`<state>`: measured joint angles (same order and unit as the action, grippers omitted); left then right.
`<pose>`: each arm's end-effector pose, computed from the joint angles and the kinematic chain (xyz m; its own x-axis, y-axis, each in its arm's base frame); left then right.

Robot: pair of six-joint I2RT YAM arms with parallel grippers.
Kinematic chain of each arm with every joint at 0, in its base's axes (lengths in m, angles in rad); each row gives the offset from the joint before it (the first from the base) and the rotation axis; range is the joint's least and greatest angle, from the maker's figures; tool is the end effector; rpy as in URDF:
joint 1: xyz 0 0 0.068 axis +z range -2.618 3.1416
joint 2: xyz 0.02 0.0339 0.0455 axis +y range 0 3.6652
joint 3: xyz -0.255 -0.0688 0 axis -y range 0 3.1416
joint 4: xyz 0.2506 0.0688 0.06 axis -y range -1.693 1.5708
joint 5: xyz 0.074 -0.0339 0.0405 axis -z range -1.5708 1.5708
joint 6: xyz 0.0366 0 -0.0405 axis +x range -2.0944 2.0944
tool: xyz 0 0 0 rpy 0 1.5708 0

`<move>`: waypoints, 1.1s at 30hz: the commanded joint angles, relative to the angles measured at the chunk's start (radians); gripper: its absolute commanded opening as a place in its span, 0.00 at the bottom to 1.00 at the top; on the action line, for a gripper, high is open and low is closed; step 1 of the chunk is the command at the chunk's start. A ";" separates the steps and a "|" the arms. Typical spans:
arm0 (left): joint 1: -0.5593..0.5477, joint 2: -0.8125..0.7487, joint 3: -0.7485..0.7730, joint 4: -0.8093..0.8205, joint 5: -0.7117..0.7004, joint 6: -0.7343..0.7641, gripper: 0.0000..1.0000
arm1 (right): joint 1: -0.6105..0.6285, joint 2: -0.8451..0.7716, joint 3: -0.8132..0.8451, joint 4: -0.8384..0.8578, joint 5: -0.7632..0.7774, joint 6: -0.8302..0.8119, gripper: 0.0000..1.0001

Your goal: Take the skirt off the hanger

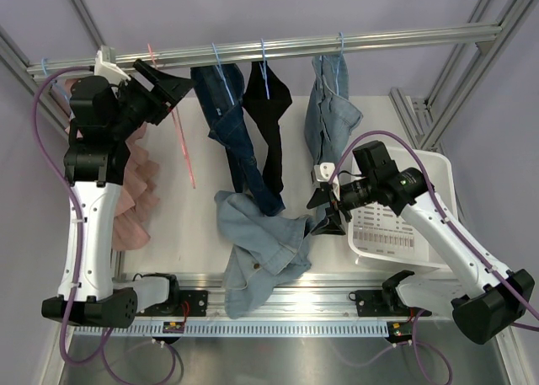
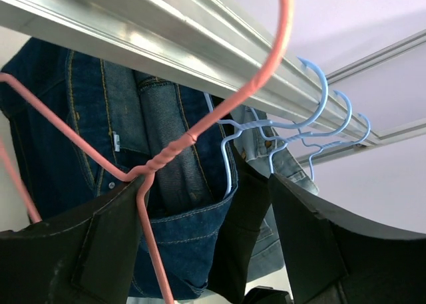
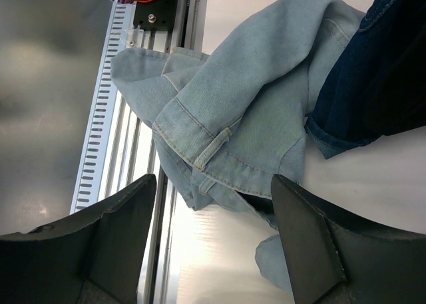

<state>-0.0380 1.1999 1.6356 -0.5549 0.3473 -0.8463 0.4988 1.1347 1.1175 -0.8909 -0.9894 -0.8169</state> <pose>0.2364 -0.0215 0.4984 -0.3584 -0.6910 -0.6277 0.1585 0.6176 -0.7703 0.1801 0.1330 0.3261 0.0468 -0.4304 -0.9014 -0.9936 -0.1132 0.0024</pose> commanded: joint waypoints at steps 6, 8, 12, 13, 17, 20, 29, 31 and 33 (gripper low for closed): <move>0.004 -0.051 -0.010 -0.046 -0.096 0.110 0.79 | -0.019 -0.001 0.007 -0.020 -0.031 -0.030 0.79; 0.006 -0.077 -0.011 -0.068 -0.143 0.142 0.85 | -0.020 0.000 0.007 -0.023 -0.031 -0.033 0.78; 0.006 -0.138 -0.023 -0.115 -0.235 0.222 0.99 | -0.022 0.004 0.011 -0.032 -0.035 -0.045 0.78; 0.006 -0.152 -0.026 -0.126 -0.251 0.233 0.99 | -0.020 0.005 0.011 -0.042 -0.038 -0.050 0.79; 0.004 -0.213 -0.048 -0.154 -0.333 0.277 0.99 | -0.020 0.013 0.016 -0.060 -0.040 -0.073 0.79; 0.004 -0.241 -0.063 -0.168 -0.427 0.329 0.99 | -0.022 0.013 0.018 -0.071 -0.041 -0.083 0.79; -0.052 -0.343 -0.014 -0.093 -0.181 0.461 0.96 | -0.086 -0.022 0.012 -0.083 -0.029 -0.122 0.79; -0.114 -0.312 0.021 -0.114 -0.116 0.460 0.96 | -0.109 -0.032 0.010 -0.085 -0.032 -0.123 0.79; -0.248 -0.280 0.047 -0.155 -0.119 0.467 0.94 | -0.149 -0.038 0.008 -0.085 -0.041 -0.123 0.79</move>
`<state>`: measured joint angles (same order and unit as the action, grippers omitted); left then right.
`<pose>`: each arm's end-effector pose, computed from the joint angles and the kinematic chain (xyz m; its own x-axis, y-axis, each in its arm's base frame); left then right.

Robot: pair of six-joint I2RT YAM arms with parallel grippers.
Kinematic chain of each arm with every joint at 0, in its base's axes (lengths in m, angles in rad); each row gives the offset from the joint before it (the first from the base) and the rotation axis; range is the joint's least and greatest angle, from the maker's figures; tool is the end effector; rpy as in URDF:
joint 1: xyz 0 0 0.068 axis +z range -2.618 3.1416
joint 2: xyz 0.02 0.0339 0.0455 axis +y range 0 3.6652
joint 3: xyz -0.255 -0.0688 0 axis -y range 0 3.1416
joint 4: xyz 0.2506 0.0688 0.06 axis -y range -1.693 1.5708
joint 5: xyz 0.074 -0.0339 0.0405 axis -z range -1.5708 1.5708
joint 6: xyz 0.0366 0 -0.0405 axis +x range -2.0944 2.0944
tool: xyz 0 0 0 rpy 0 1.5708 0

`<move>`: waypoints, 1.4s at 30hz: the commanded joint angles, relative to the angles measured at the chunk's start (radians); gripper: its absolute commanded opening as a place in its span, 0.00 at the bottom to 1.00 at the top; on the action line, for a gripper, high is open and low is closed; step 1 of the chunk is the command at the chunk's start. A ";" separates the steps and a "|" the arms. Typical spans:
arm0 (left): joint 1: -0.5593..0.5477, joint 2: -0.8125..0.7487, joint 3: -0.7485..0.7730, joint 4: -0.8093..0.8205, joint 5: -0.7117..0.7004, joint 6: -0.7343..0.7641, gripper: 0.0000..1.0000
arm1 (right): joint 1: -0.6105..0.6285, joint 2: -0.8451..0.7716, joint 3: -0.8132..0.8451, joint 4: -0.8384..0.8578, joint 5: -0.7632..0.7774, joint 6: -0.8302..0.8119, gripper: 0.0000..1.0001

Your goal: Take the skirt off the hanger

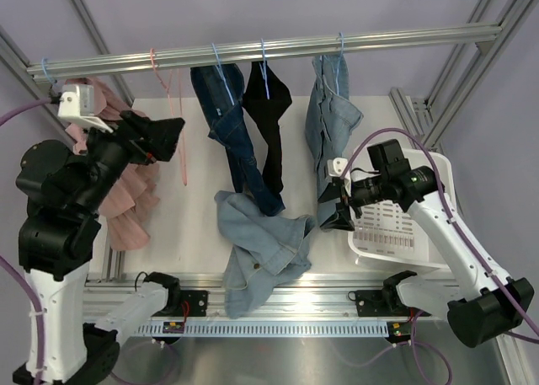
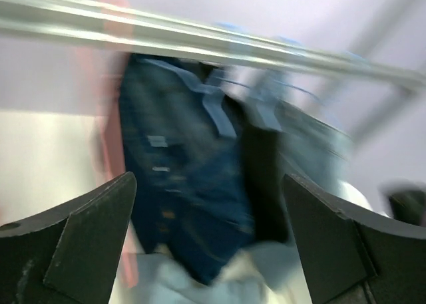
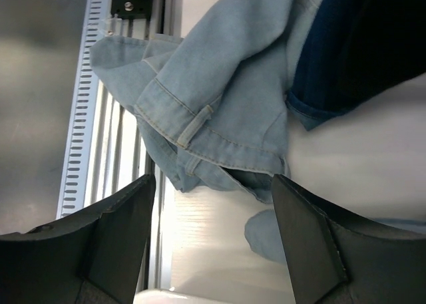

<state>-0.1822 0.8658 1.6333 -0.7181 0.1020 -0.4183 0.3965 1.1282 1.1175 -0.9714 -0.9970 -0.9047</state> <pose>0.1013 -0.0225 0.5303 -0.0695 -0.3981 -0.9147 0.2758 0.8735 -0.4011 0.1857 0.1111 0.3232 0.0290 -0.4505 -0.8923 -0.9985 -0.0544 -0.0050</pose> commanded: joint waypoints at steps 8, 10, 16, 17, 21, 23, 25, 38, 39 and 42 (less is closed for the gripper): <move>-0.935 0.224 0.071 -0.203 -0.561 0.084 0.92 | -0.174 -0.050 -0.008 0.010 -0.069 -0.019 0.79; -1.043 0.263 0.057 -0.253 -0.684 -0.008 0.92 | -0.199 -0.050 -0.012 0.008 -0.071 -0.013 0.79; -1.162 0.221 -0.283 -0.273 -0.831 -0.491 0.93 | -0.228 -0.059 -0.028 0.022 -0.045 0.015 0.79; -1.175 0.198 -0.361 -0.236 -0.825 -0.560 0.96 | -0.228 -0.059 -0.036 0.026 -0.039 0.021 0.79; -1.178 0.128 -0.679 -0.060 -0.794 -0.899 0.99 | -0.226 -0.061 -0.053 0.051 0.001 0.036 0.79; -1.178 0.133 -0.785 -0.024 -0.820 -0.995 0.99 | -0.228 -0.061 -0.061 0.056 0.003 0.040 0.80; -1.178 0.147 -0.863 0.018 -0.852 -1.109 0.99 | -0.228 -0.057 -0.067 0.056 0.001 0.036 0.80; -1.034 0.193 -1.104 0.454 -0.748 -1.124 0.47 | -0.223 -0.019 -0.059 -0.149 -0.153 -0.195 0.82; -1.034 0.174 -1.106 0.463 -0.748 -1.104 0.23 | -0.217 -0.013 -0.050 -0.183 -0.164 -0.238 0.82; -1.036 0.115 -1.087 0.540 -0.727 -0.951 0.00 | -0.147 0.028 -0.012 -0.251 -0.154 -0.339 0.87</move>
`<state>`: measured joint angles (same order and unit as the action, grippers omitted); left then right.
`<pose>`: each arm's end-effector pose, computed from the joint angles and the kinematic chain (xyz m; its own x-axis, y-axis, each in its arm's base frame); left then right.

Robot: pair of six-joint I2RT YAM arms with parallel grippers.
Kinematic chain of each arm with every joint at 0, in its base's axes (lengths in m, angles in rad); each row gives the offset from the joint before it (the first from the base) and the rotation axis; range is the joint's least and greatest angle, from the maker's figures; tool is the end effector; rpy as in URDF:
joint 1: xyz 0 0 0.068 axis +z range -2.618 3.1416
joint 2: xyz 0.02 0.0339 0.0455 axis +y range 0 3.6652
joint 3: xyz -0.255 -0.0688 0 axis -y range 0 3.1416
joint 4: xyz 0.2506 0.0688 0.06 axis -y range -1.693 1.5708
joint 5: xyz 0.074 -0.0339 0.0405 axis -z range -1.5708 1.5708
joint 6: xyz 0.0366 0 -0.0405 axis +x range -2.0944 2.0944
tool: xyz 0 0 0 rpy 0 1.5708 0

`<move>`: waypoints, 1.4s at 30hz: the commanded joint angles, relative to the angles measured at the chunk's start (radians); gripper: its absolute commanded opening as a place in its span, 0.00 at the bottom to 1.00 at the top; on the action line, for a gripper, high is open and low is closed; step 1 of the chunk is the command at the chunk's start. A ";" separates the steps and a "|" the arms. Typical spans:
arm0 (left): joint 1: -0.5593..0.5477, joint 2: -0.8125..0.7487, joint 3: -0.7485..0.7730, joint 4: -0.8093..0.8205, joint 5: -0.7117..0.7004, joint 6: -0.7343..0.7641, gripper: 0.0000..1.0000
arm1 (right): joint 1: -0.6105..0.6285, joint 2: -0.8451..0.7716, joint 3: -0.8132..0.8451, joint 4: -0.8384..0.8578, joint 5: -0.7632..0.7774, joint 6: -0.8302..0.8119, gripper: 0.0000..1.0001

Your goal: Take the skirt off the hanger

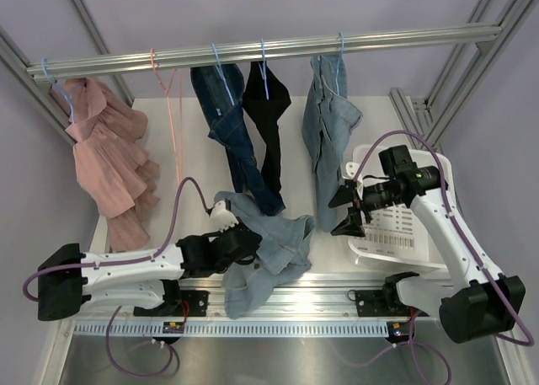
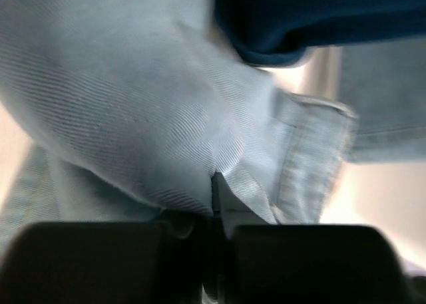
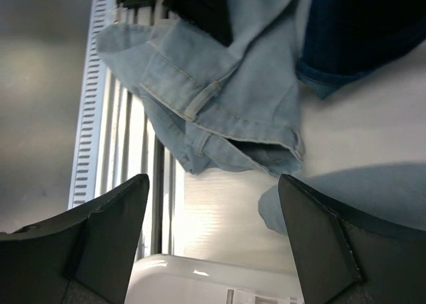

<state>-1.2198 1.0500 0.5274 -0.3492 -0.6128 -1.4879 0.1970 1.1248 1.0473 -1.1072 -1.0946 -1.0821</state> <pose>0.0910 -0.1872 0.1820 -0.6605 -0.5671 -0.4920 -0.2092 0.7684 -0.6048 0.1885 0.0708 0.2999 -0.0575 -0.4242 -0.9037 -0.9983 0.0202 0.0540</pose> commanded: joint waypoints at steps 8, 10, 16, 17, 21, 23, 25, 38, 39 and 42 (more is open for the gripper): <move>-0.007 -0.168 0.163 0.309 0.353 0.656 0.00 | 0.465 0.050 0.135 0.188 0.068 0.135 0.91; -0.009 -0.162 0.233 0.262 0.471 0.760 0.00 | 0.504 0.035 0.131 0.288 0.108 0.230 0.93; -0.029 -0.139 0.400 0.126 0.607 0.937 0.00 | 0.548 0.078 0.169 0.444 0.176 0.327 0.99; -0.032 -0.136 0.451 0.110 0.607 0.954 0.00 | 0.548 0.078 0.166 0.449 0.180 0.330 0.99; -0.046 -0.136 0.557 0.069 0.659 1.020 0.00 | 0.548 0.066 0.140 0.452 0.150 0.333 0.99; -0.046 -0.131 0.594 0.069 0.665 1.051 0.00 | 0.548 0.066 0.132 0.446 0.070 0.336 0.99; -0.046 -0.113 0.652 0.078 0.663 1.083 0.00 | 0.550 0.073 0.128 0.445 -0.032 0.355 1.00; -0.046 -0.028 0.852 0.144 0.547 1.216 0.07 | 0.548 0.090 0.181 0.336 -0.119 0.397 0.16; -0.046 -0.033 0.855 0.142 0.509 1.216 0.13 | 0.548 0.089 0.204 0.305 -0.101 0.377 0.04; -0.046 -0.064 0.856 0.107 0.432 1.224 0.55 | 0.541 0.073 0.246 0.196 -0.035 0.323 0.00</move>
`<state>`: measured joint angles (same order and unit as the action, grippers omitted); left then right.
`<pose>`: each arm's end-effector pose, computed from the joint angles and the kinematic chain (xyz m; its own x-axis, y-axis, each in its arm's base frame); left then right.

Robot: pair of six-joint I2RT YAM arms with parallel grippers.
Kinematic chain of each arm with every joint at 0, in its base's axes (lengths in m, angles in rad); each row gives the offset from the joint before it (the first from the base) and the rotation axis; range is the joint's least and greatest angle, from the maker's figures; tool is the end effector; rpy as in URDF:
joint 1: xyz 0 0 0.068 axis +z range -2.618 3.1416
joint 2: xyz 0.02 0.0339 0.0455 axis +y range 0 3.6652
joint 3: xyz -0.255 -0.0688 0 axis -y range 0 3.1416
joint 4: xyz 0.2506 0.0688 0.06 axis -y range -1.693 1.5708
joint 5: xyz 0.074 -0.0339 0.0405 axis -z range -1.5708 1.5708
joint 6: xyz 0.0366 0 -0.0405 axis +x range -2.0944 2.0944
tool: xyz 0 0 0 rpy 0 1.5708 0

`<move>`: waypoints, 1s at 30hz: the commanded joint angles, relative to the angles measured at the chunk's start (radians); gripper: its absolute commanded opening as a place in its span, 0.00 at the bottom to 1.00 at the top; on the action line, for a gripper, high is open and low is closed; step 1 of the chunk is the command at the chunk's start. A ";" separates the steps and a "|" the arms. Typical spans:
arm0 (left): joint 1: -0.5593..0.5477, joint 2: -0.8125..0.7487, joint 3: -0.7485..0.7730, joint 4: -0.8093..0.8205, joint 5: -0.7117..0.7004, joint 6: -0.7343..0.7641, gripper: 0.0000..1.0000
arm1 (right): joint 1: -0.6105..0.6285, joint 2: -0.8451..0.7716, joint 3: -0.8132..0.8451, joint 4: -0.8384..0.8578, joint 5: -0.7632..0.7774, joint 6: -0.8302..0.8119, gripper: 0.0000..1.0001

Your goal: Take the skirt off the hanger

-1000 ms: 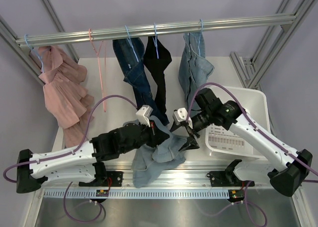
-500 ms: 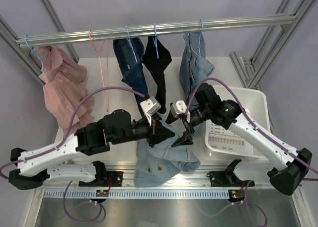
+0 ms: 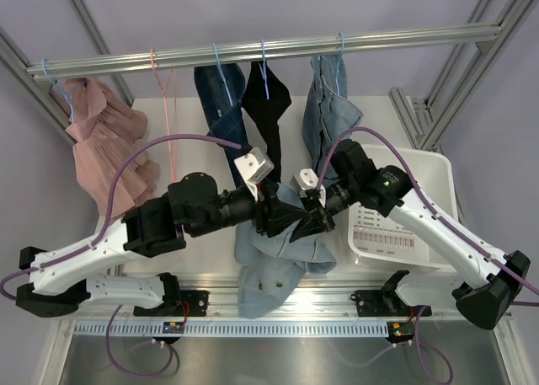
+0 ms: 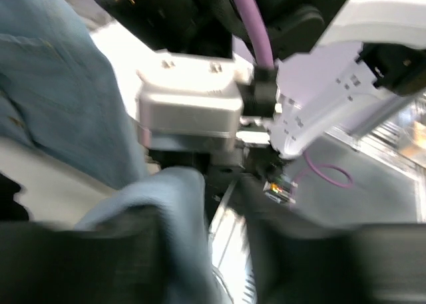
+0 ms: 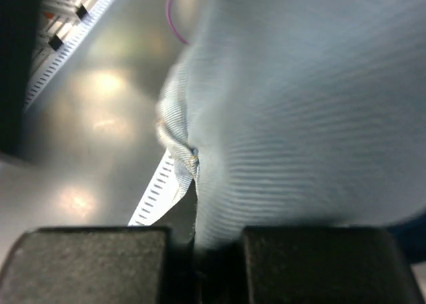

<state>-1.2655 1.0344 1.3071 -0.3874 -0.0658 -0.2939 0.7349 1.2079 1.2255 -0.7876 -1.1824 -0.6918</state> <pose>0.0698 -0.2135 0.4453 -0.3029 -0.0005 -0.9530 0.8821 0.3783 -0.2806 0.1569 0.1874 0.3551 0.0787 -0.2545 -0.9639 -0.9046 -0.4245 0.0382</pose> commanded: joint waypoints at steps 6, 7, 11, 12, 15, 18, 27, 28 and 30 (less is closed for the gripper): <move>0.000 -0.164 0.060 0.007 -0.400 0.068 0.99 | -0.153 -0.093 0.167 -0.271 0.112 -0.106 0.00; 0.000 -0.184 0.055 -0.020 -0.440 0.068 0.99 | -0.191 -0.103 0.181 -0.288 0.092 -0.103 0.00; 0.003 -0.261 0.005 -0.053 -0.578 0.067 0.99 | -0.346 -0.148 0.334 -0.276 0.101 0.013 0.00; 0.003 -0.272 -0.006 -0.060 -0.589 0.062 0.99 | -0.359 -0.151 0.373 -0.265 0.113 0.049 0.00; 0.005 -0.287 -0.045 -0.090 -0.617 0.020 0.99 | -0.393 -0.159 0.511 -0.161 0.233 0.250 0.00; 0.008 -0.272 -0.049 -0.139 -0.620 -0.008 0.99 | -0.428 -0.134 0.664 -0.128 0.404 0.371 0.00; 0.026 -0.168 -0.003 -0.194 -0.614 -0.004 0.99 | -0.517 -0.177 0.773 -0.125 0.910 0.445 0.00; 0.031 -0.163 -0.002 -0.192 -0.614 -0.002 0.99 | -0.528 -0.186 0.764 -0.122 0.949 0.431 0.00; 0.054 -0.148 0.014 -0.205 -0.602 -0.002 0.99 | -0.540 -0.214 0.730 -0.119 1.048 0.414 0.00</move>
<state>-1.2350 0.8845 1.2690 -0.6003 -0.6476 -0.2955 0.2153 1.0164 1.9690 -0.9695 -0.3717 -0.2840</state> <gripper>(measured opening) 0.985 0.077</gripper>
